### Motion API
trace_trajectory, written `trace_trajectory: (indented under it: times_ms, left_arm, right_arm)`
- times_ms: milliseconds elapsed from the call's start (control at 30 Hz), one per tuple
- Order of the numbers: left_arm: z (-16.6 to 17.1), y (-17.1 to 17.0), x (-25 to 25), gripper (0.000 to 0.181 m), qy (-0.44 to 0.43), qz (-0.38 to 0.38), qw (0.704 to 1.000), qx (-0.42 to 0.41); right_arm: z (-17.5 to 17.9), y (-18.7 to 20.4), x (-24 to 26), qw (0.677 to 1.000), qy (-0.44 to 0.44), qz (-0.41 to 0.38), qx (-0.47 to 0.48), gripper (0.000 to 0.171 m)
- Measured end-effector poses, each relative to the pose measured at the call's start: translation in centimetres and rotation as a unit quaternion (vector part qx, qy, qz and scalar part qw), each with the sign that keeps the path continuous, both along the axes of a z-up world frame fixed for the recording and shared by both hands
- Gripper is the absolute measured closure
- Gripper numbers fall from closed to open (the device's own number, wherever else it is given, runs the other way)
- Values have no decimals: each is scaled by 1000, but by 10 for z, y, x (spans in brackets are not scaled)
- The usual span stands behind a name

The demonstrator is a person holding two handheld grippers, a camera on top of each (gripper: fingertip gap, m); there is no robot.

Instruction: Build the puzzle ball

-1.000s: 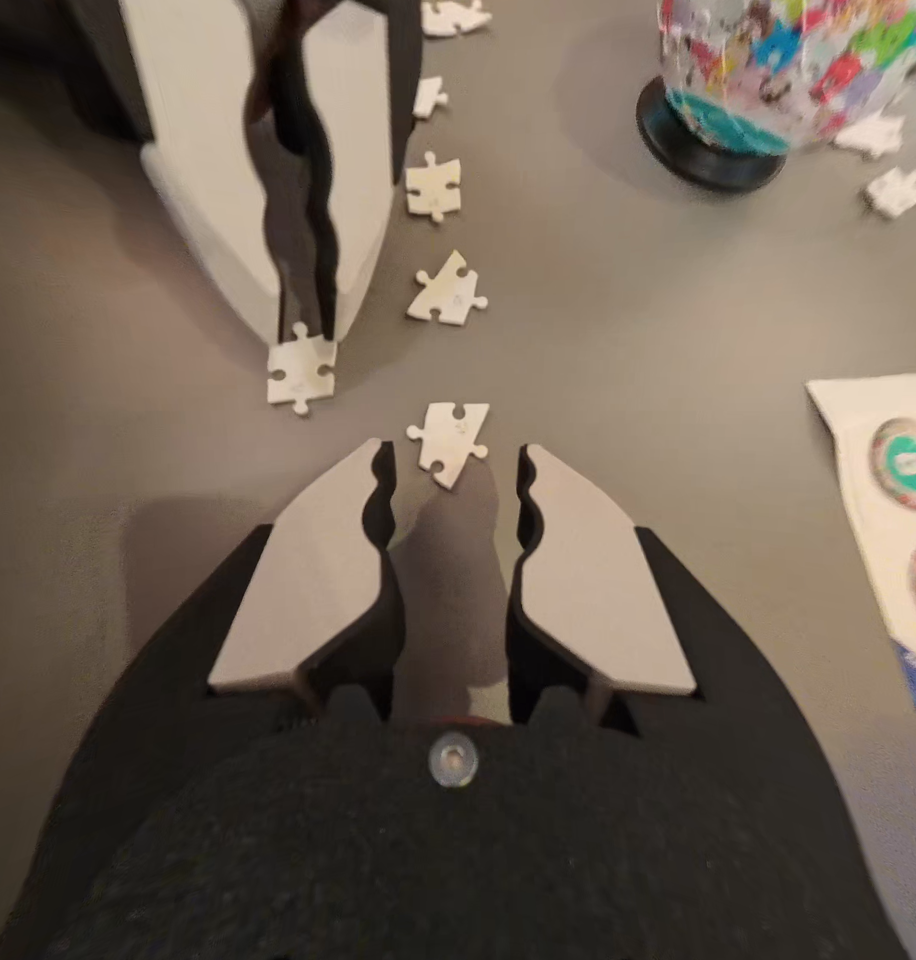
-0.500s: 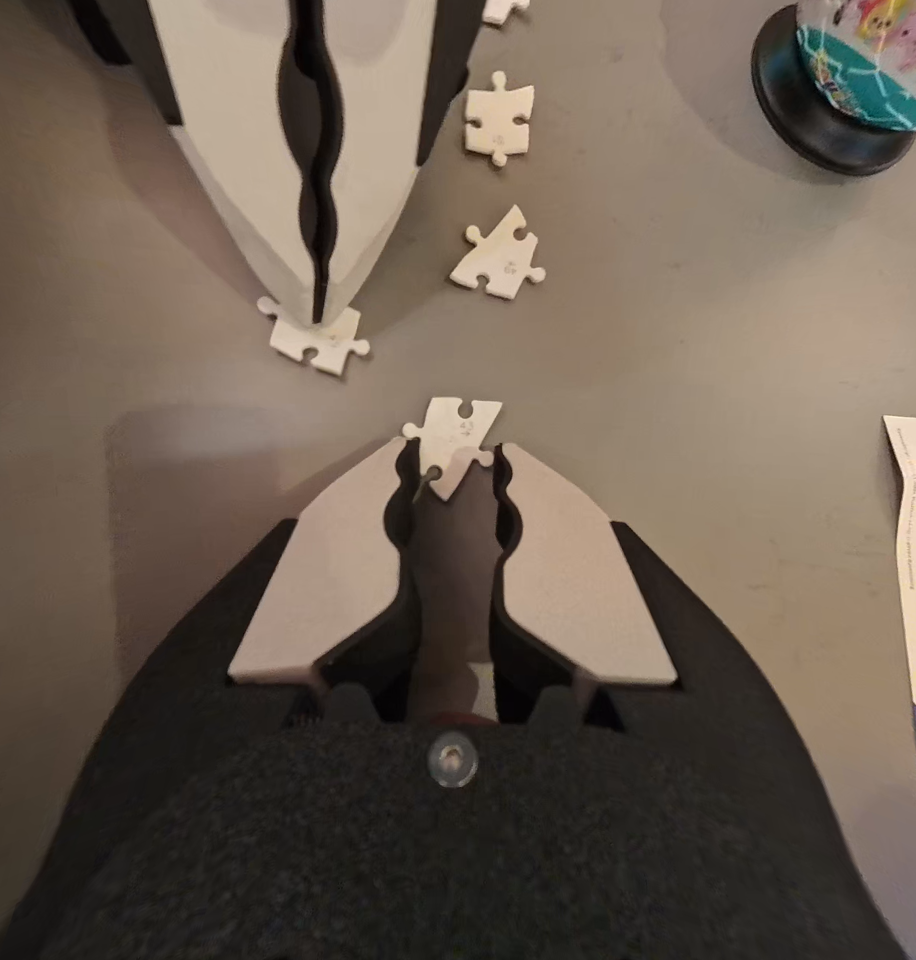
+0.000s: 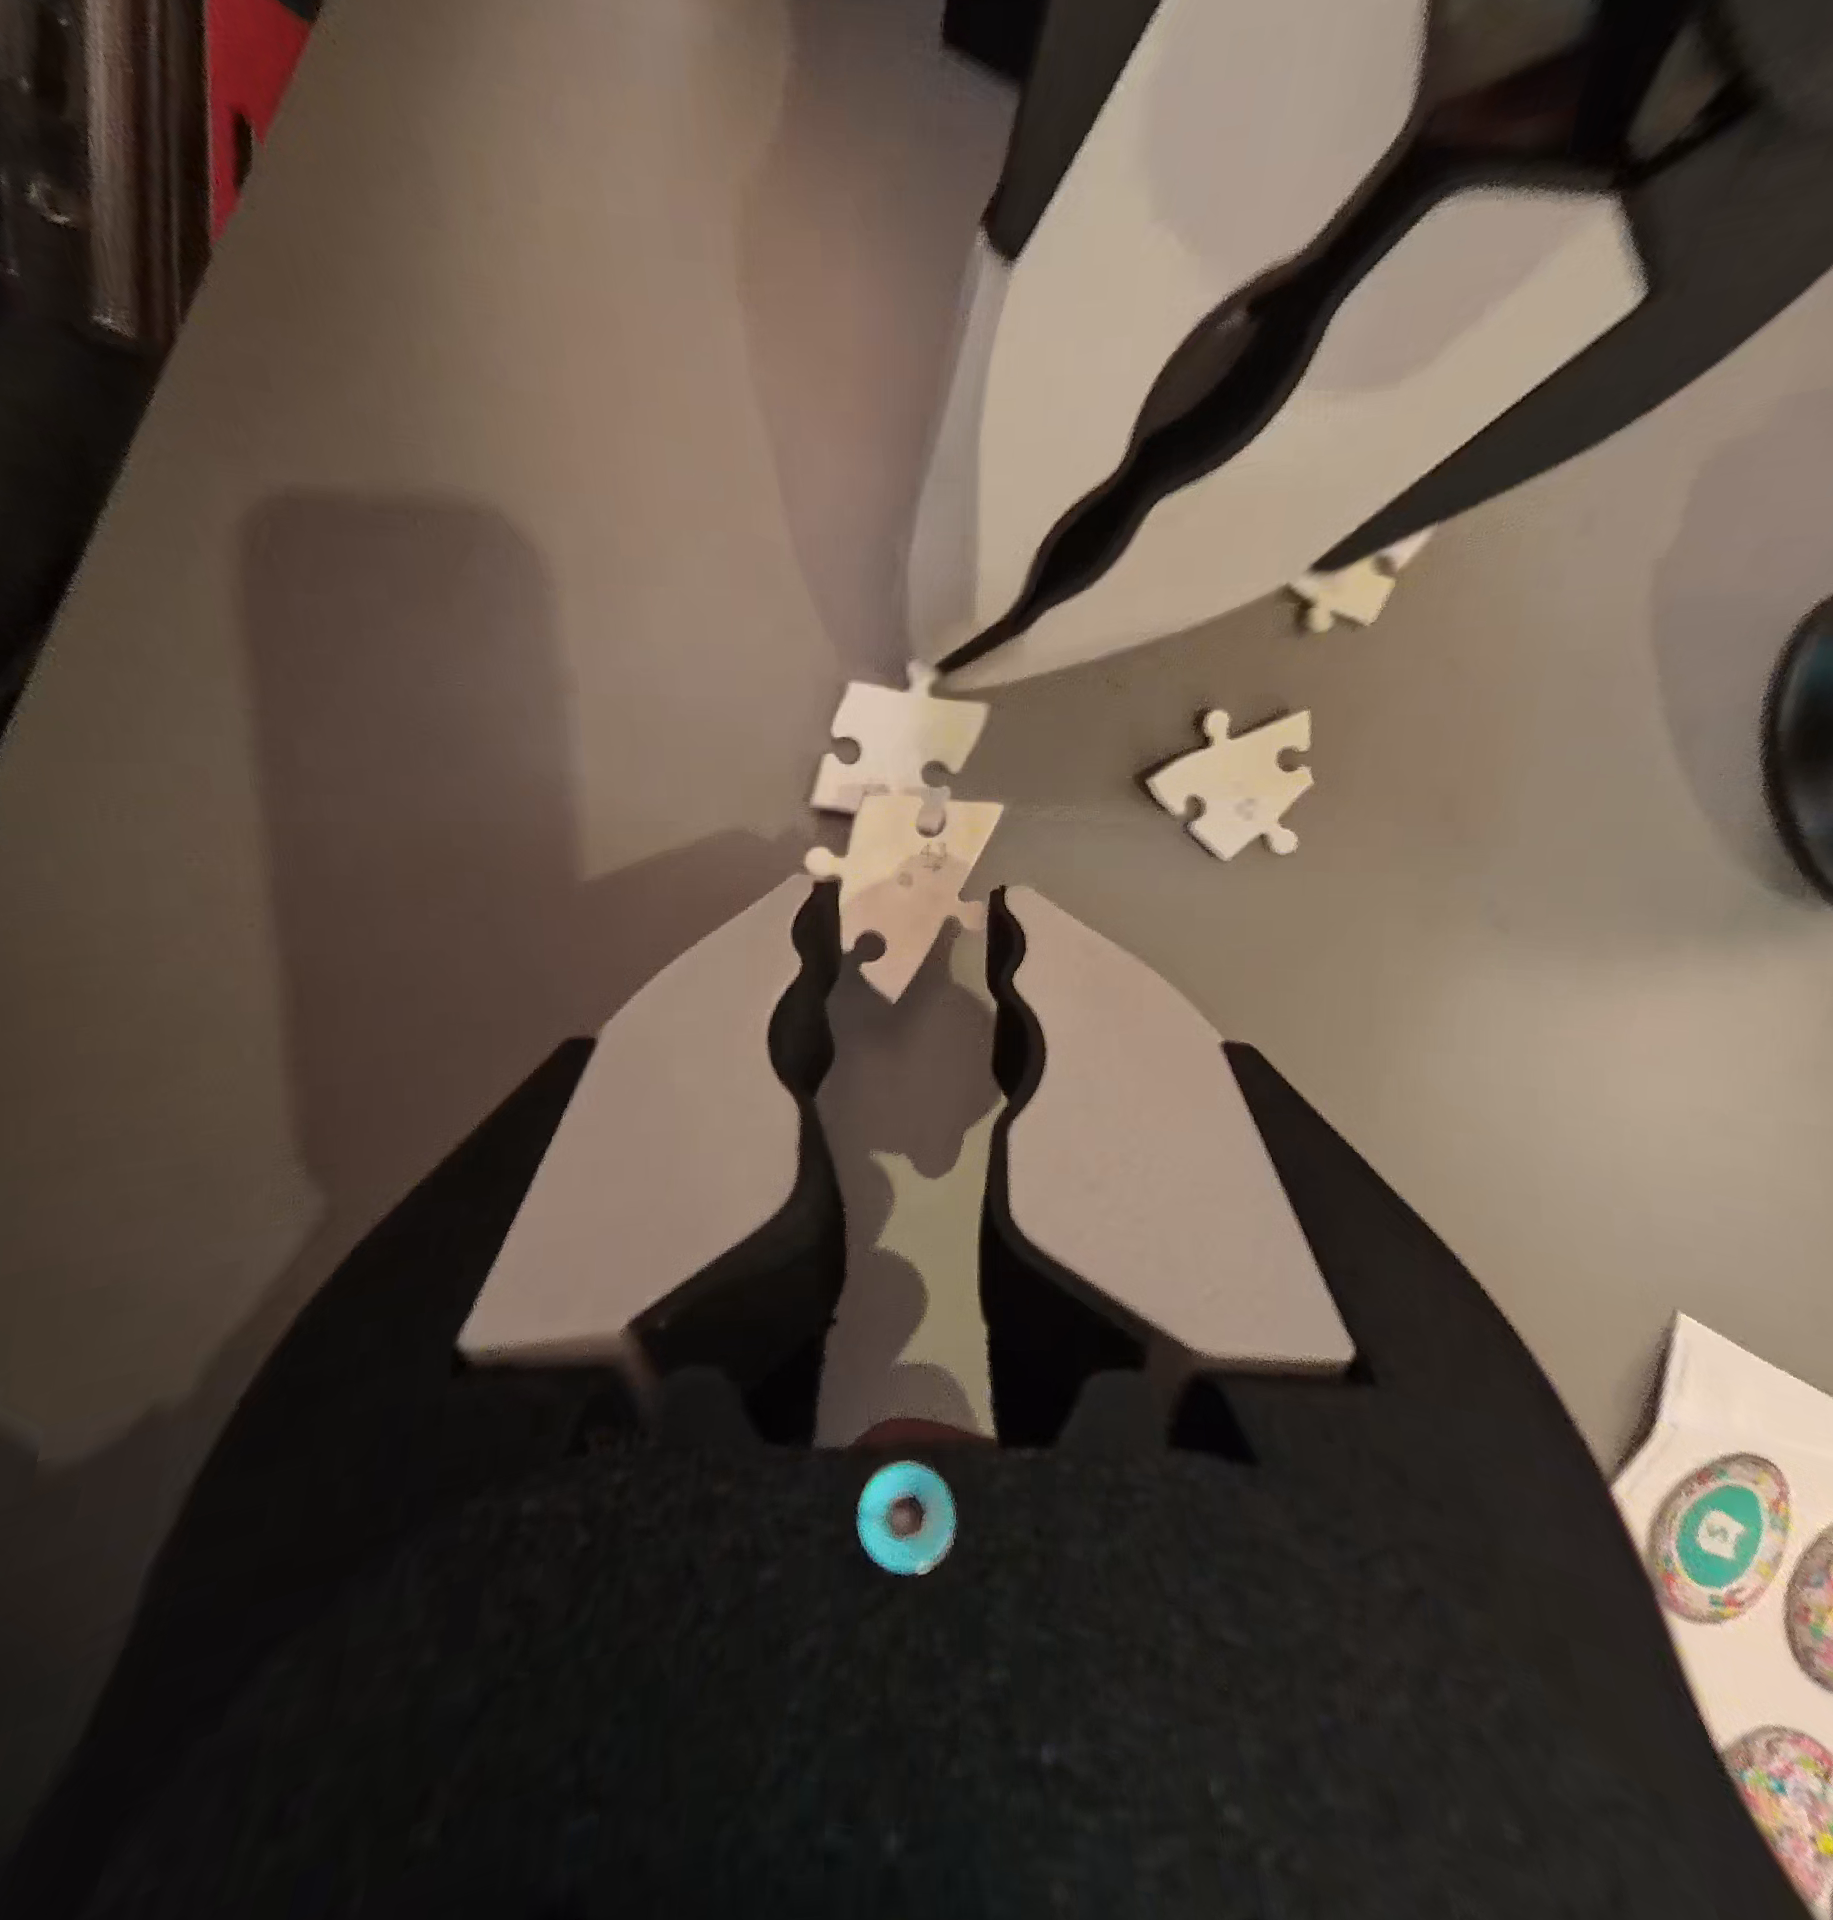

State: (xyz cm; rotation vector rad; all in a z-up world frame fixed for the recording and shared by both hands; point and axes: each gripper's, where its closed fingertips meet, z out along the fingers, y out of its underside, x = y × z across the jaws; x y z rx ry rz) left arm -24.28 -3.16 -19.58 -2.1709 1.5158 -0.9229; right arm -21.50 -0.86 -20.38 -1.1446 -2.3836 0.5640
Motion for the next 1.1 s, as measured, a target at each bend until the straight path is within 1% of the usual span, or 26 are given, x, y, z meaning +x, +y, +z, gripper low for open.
trace_trajectory:
  times_ms: [100,200,300,433,633,733,900,1100]
  left_arm:
    - [-2,1,-7,181,-1,41,999,8]
    - [-12,6,-4,181,7,61,998,10]
    - [-19,11,1,181,14,67,998,15]
    - [-19,13,4,181,0,75,997,-12]
    - [-8,14,0,181,-22,114,993,-9]
    - [-10,17,-5,181,-14,134,991,-1]
    - [-18,15,-2,181,-10,136,991,-12]
    - [-20,7,1,181,-15,125,992,-25]
  right_arm:
    - [-4,-9,2,999,-27,4,-28,144]
    - [-11,-10,5,997,-57,-33,-30,144]
    - [-16,-16,9,992,-83,-76,-54,145]
    - [-17,-17,9,991,-78,-96,-59,145]
    - [-11,-19,14,979,-115,-153,-77,145]
    - [-2,-28,13,961,-113,-219,-124,144]
    - [-4,-39,11,912,-126,-339,-192,144]
    - [-5,-49,2,882,-123,-405,-205,144]
